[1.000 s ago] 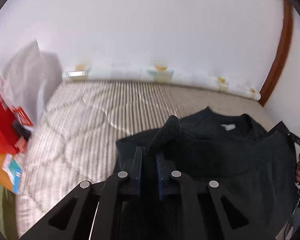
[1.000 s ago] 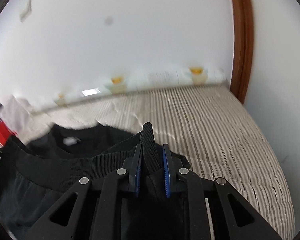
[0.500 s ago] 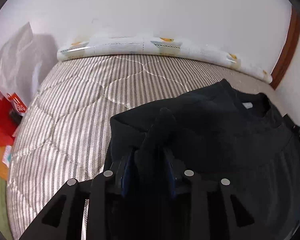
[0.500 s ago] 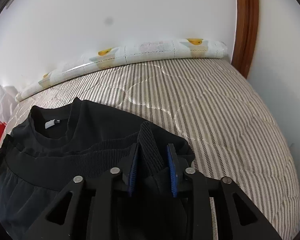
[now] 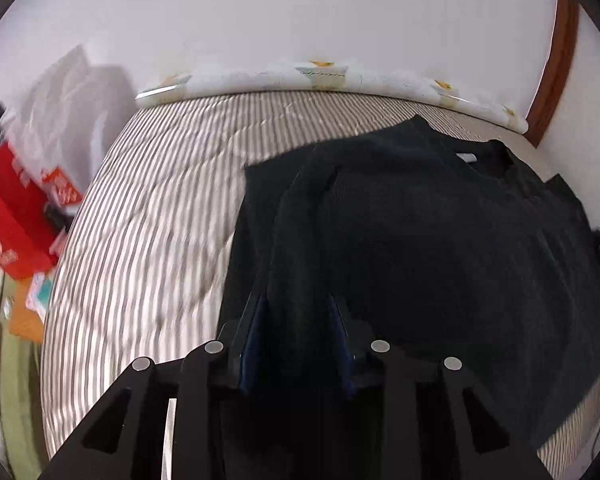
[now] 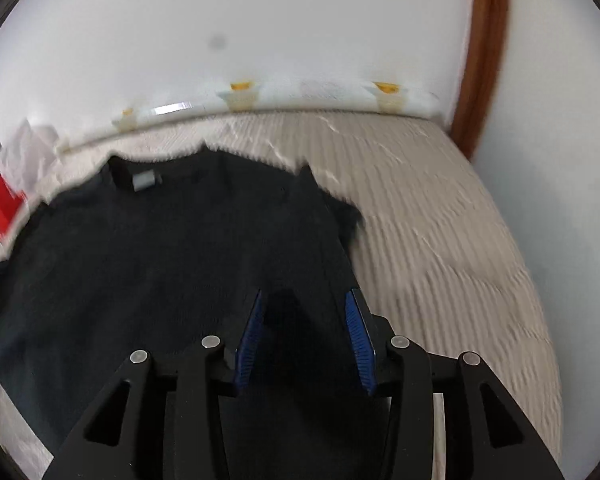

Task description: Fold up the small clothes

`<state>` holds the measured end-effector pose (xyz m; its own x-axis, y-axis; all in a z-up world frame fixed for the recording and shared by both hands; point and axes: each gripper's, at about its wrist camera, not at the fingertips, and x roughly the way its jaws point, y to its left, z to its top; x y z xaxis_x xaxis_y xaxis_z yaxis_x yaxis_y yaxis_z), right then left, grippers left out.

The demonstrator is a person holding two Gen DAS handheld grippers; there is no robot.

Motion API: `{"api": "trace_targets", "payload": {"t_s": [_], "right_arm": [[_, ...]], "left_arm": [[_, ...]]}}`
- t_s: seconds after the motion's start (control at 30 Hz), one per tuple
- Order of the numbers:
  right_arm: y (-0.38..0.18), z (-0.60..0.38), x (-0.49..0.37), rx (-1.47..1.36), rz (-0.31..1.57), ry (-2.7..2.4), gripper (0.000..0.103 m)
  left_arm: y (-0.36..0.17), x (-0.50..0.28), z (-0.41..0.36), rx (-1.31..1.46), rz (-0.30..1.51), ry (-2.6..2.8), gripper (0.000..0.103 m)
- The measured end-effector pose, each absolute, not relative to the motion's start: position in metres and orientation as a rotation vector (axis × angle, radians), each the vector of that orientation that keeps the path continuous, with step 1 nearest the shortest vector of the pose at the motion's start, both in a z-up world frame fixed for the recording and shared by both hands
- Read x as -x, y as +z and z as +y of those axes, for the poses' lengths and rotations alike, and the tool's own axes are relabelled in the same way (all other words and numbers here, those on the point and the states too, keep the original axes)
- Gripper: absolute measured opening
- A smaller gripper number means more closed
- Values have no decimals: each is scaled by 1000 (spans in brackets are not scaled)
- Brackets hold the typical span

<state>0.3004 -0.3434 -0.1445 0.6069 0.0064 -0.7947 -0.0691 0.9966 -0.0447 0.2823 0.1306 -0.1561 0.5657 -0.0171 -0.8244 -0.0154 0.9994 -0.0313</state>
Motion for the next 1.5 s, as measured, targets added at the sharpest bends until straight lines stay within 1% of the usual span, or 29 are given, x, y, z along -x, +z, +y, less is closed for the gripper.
{"api": "trace_targets", "payload": {"t_s": [0.13, 0.17, 0.27, 0.37, 0.47, 0.5, 0.63, 0.9, 1.1, 1.27, 1.33, 1.4, 1.5], "right_arm": [[-164, -361, -244, 76, 952, -50, 41], [-166, -367, -232, 46, 952, -66, 41], [-156, -377, -198, -20, 921, -131, 42], [-134, -366, -180, -13, 895, -149, 42], [-116, -330, -173, 53, 859, -110, 44], [-111, -312, -170, 80, 844, -84, 47], [-106, -245, -166, 149, 809, 30, 52], [-134, -107, -157, 226, 848, 252, 54], [-150, -16, -145, 277, 842, 373, 62], [-162, 36, -139, 308, 859, 480, 63], [-165, 55, -134, 350, 837, 516, 66], [-168, 70, -128, 410, 821, 553, 66], [-174, 83, -126, 471, 799, 554, 70]], "left_arm": [[-156, -242, 142, 73, 946, -24, 40], [-156, -231, 144, 81, 941, -29, 40], [-158, -206, 149, 69, 938, -18, 40], [-159, -183, 157, 71, 921, -15, 41], [-157, -162, 167, 118, 907, -16, 41], [-157, -157, 169, 126, 907, -14, 41], [-157, -136, 175, 124, 905, 22, 41], [-170, -95, 205, 211, 918, 33, 41], [-168, -67, 230, 245, 918, 6, 41], [-168, -56, 246, 275, 922, 5, 41], [-169, -53, 250, 285, 920, -9, 41], [-169, -52, 251, 291, 919, -21, 41], [-170, -54, 251, 304, 914, -39, 41]]}}
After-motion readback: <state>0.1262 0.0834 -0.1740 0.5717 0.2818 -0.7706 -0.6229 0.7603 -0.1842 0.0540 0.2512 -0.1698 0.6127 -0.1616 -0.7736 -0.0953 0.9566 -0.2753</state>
